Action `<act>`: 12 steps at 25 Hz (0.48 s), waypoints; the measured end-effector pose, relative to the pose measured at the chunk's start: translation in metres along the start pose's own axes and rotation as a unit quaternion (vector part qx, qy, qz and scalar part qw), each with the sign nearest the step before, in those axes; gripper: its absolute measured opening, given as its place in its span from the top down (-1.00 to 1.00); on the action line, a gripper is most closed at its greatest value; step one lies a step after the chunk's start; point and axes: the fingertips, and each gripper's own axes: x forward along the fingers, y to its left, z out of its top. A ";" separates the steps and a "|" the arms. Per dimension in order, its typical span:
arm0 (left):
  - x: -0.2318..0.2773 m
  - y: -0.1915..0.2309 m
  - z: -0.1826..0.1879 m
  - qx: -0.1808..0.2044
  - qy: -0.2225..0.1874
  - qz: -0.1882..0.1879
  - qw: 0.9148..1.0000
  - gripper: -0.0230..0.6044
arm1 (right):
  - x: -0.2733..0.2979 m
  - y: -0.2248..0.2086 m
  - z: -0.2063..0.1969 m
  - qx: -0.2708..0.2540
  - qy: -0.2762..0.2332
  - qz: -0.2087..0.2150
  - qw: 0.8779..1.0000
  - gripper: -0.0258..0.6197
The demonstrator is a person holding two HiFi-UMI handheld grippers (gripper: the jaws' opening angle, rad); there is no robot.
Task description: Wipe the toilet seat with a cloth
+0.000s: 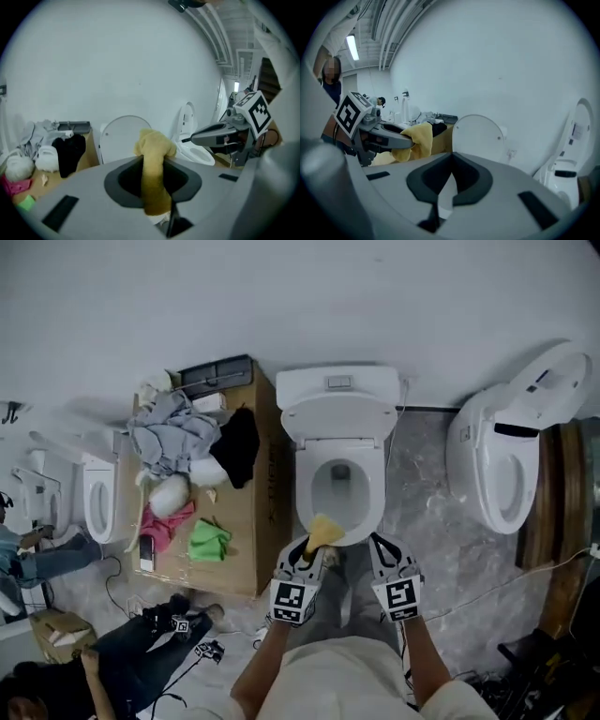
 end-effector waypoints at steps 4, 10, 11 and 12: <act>-0.039 -0.007 0.062 0.032 -0.055 -0.016 0.998 0.62 | -0.041 0.013 0.071 -0.034 -0.044 -0.026 0.998 0.90; -0.067 -0.007 0.135 0.048 -0.136 -0.023 0.989 0.61 | -0.070 0.005 0.139 -0.083 -0.084 -0.056 0.991 0.90; -0.070 -0.005 0.140 0.049 -0.139 -0.027 0.989 0.61 | -0.073 0.007 0.147 -0.086 -0.092 -0.059 0.990 0.90; -0.074 -0.004 0.145 0.051 -0.142 -0.029 0.988 0.61 | -0.076 0.009 0.155 -0.089 -0.101 -0.062 0.989 0.90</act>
